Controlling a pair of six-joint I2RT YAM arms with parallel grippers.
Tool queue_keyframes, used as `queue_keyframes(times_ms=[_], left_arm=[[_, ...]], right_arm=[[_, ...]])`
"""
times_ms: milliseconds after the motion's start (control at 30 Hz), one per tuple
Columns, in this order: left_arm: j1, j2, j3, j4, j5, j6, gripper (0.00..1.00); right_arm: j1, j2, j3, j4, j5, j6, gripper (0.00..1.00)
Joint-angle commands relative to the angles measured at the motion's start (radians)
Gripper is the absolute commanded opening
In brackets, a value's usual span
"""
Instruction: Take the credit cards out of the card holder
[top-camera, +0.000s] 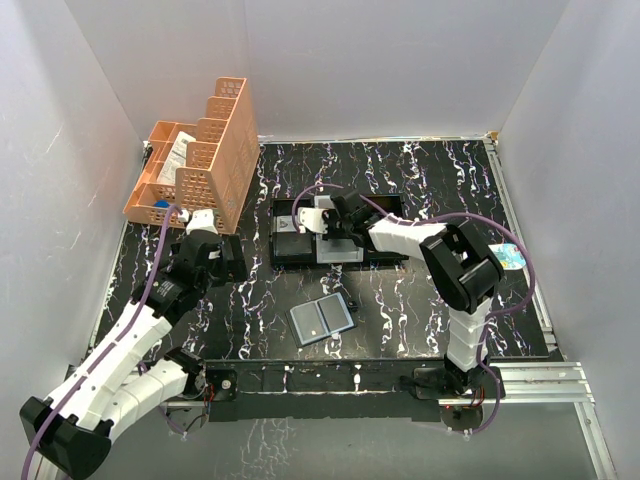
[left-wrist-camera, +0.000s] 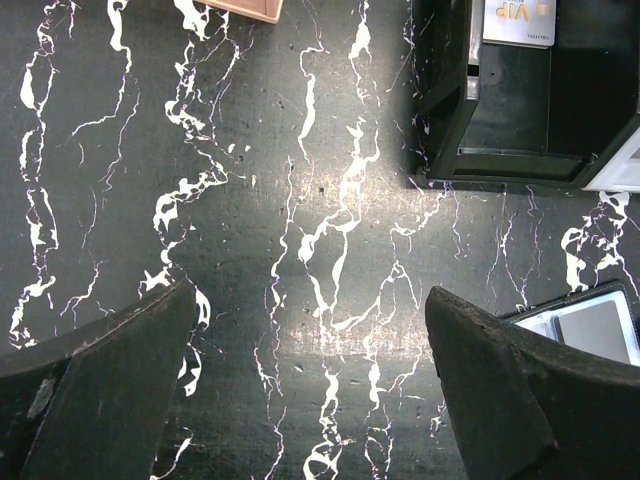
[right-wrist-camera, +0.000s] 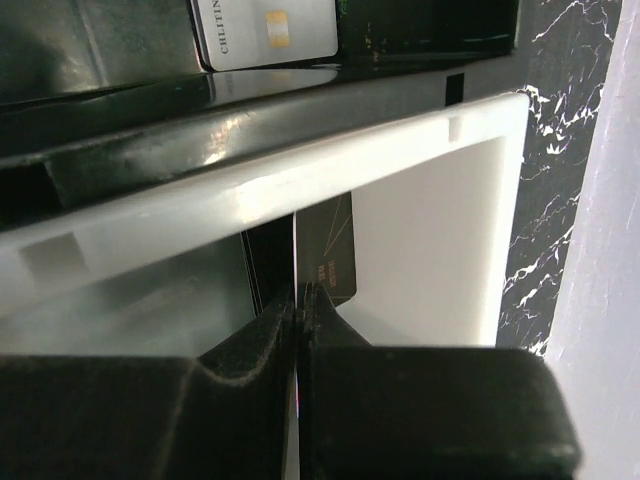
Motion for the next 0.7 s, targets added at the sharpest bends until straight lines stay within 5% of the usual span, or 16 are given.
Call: queue_keyframes(times_ms=[0,367,667], left_arm=[[0.006,-0.018,0.016,-0.001,-0.019,0.017,0.99],[0.006,0.009,0.021,-0.004,-0.018,0.023,0.99],[0.006,0.017,0.019,-0.003,-0.012,0.028,0.99]], right_arm=[[-0.001,0.017,0.05,0.105,0.034,-0.036,0.0],[-0.002,0.067,0.081,0.07,0.021,-0.049,0.06],[-0.001,0.045,0.069,0.053,0.025,-0.037,0.39]])
